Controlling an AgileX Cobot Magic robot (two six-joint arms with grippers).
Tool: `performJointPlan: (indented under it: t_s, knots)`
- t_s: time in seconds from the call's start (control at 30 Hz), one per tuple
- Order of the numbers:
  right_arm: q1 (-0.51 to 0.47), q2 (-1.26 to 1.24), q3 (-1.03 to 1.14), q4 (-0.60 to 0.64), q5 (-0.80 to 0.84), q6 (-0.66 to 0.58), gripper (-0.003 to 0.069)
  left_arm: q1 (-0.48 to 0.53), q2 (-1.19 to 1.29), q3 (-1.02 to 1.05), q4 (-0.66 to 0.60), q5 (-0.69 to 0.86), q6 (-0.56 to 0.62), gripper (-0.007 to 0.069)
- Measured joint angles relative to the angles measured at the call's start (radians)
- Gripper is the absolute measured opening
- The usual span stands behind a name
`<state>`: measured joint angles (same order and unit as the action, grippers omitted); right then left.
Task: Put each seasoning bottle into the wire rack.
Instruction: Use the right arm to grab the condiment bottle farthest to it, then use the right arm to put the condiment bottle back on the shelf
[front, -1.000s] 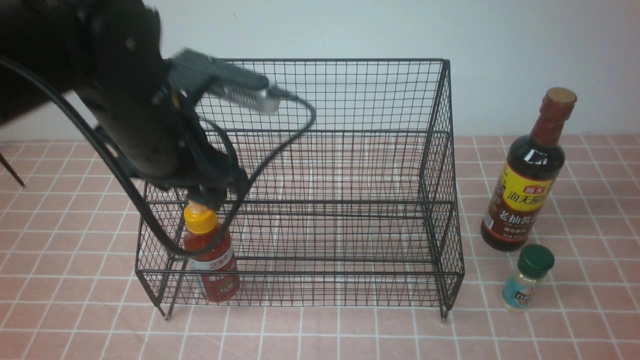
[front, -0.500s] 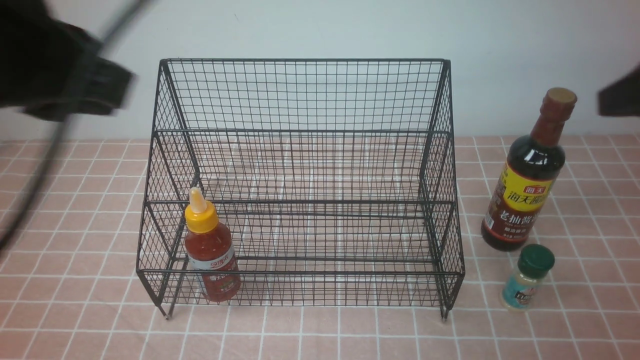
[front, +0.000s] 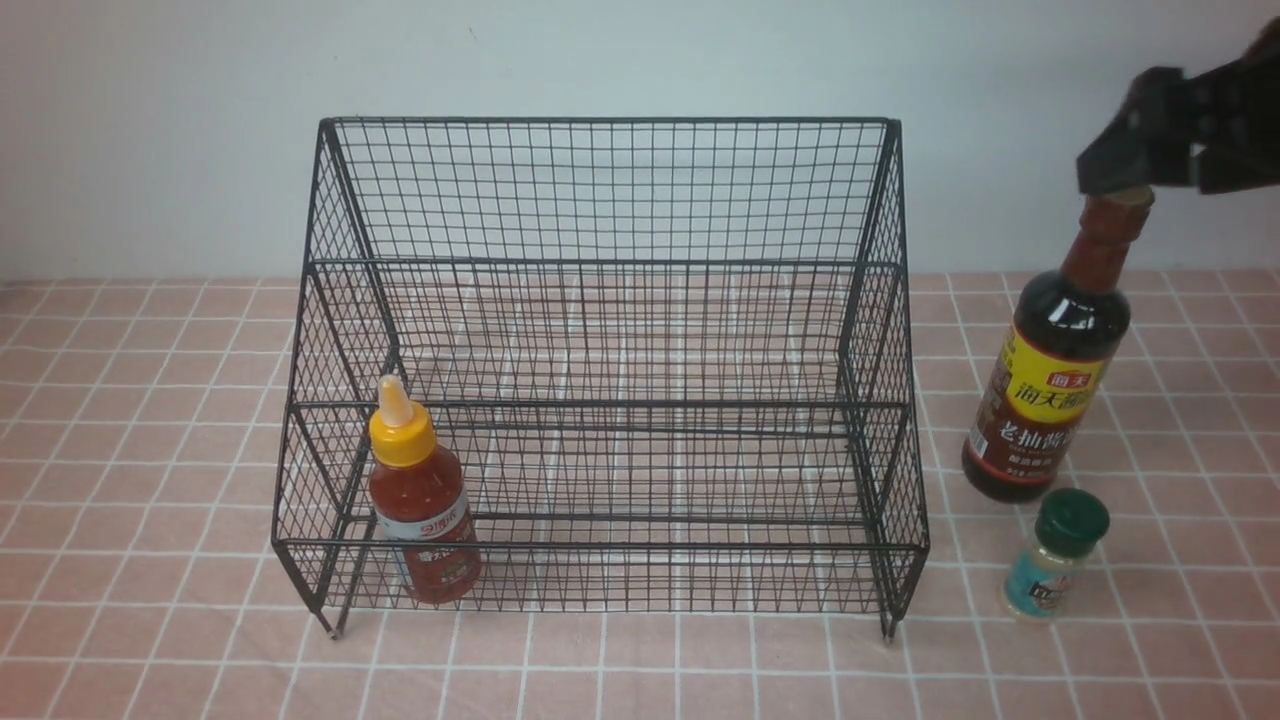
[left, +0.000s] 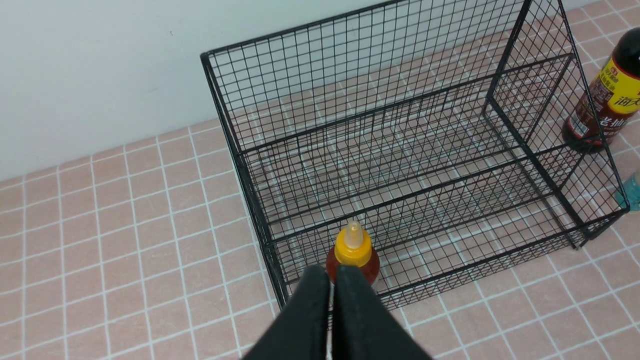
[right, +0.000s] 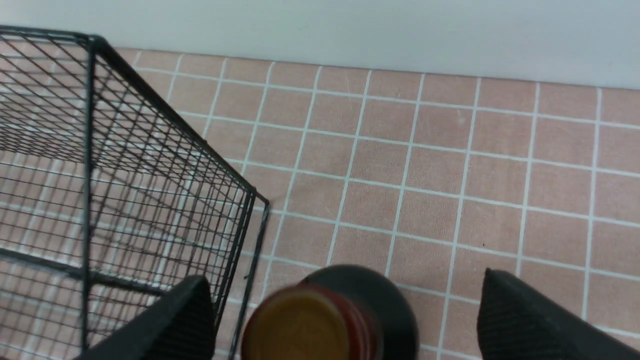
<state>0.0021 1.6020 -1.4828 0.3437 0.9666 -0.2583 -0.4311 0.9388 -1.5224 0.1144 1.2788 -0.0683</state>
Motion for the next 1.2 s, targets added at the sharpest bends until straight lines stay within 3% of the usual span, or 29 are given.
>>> performJointPlan:
  t_s: [0.13, 0.27, 0.4, 0.77, 1.2]
  knots:
    - [0.028, 0.056, 0.0, -0.031, -0.006, -0.011, 0.0638, 0.0, 0.0, 0.0, -0.001, 0.0, 0.0, -0.0007]
    - [0.037, 0.084, 0.0, -0.04, -0.014, -0.011, 0.0568, 0.0, 0.0, 0.0, 0.0, 0.0, 0.0, -0.0007]
    - [0.041, 0.095, 0.0, -0.053, -0.023, -0.003, 0.0275, 0.0, 0.0, 0.007, 0.002, 0.0, 0.0, -0.0007]
    - [0.04, 0.095, -0.08, -0.083, 0.086, 0.006, 0.027, 0.0, 0.002, 0.177, -0.004, 0.0, 0.0, -0.0007]
    - [0.041, 0.09, -0.442, -0.117, 0.341, 0.058, 0.027, 0.0, -0.002, 0.192, -0.007, 0.0, 0.0, -0.0007]
